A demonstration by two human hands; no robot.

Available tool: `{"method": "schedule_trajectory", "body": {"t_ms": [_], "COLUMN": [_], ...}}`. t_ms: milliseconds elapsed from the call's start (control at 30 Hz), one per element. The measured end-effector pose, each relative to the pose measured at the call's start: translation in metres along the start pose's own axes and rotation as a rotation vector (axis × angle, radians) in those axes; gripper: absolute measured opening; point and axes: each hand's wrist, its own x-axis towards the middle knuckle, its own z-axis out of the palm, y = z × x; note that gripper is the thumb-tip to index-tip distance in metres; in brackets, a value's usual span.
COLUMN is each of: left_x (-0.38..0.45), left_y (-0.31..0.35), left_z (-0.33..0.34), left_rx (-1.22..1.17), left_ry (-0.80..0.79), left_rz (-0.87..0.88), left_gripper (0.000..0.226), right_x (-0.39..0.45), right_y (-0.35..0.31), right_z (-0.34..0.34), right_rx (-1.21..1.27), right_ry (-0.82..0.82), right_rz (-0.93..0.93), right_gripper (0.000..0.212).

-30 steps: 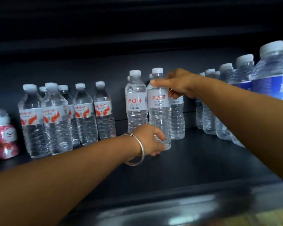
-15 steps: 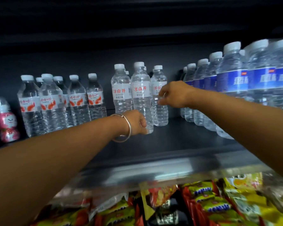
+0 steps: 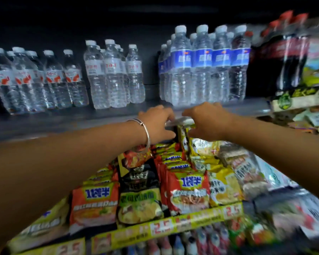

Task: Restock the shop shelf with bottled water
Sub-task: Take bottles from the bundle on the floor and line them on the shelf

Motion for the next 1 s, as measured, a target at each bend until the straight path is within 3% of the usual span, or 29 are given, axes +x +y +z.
{"method": "schedule_trajectory", "body": {"t_ms": [233, 500, 1000], "left_x": [-0.036, -0.085, -0.264], "left_y": [0.063, 0.087, 0.087], "left_z": [0.134, 0.340, 0.721], "left_rx": [-0.041, -0.093, -0.105], "left_ry": [-0.211, -0.537, -0.921], "left_rz": [0.024, 0.044, 0.096], "left_gripper": [0.055, 0.055, 0.058], "right_x": [-0.083, -0.167, -0.358], "right_y": [0.036, 0.043, -0.054], "right_z": [0.119, 0.324, 0.714], "right_rx": [0.017, 0.108, 0.291], "right_ry": [-0.269, -0.613, -1.034], "right_rz": [0.078, 0.152, 0.265], "right_gripper": [0.048, 0.037, 0.043]}}
